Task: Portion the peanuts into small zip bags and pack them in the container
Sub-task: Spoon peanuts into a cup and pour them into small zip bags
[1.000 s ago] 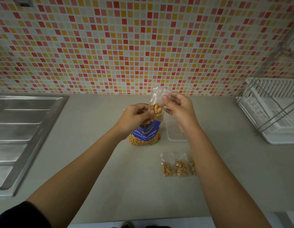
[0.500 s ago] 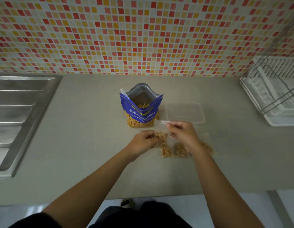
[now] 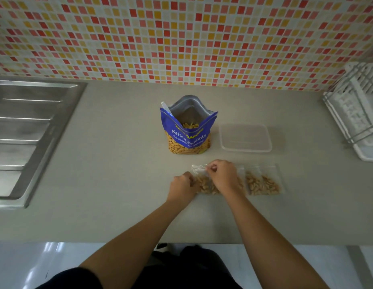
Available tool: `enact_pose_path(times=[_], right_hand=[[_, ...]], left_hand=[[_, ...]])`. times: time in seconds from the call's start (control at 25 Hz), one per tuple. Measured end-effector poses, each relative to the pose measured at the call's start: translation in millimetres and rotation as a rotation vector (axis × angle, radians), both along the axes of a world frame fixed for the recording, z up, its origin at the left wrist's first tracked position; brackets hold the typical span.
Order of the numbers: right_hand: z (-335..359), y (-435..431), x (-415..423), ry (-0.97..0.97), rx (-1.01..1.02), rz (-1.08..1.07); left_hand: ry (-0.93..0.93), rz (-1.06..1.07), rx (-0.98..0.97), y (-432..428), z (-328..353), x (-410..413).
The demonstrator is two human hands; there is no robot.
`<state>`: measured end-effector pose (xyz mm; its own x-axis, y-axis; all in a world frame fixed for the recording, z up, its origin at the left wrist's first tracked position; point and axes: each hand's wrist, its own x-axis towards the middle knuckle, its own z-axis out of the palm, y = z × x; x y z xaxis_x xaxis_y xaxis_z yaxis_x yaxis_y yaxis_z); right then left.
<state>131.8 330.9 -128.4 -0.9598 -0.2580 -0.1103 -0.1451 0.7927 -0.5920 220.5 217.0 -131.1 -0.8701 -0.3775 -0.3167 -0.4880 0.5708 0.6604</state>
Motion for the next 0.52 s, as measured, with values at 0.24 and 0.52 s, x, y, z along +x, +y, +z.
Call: enact_pose_path(times=[0.24, 0.52], right_hand=[[29.0, 8.6, -9.2, 0.187, -0.193, -0.111], [112.1, -27.5, -35.3, 0.395, -0.644, -0.096]], left_hand=[[0.265, 0.031, -0.13, -24.3, 50.9, 7.6], [0.612, 0.396, -0.16, -95.7, 153.1, -42.0]])
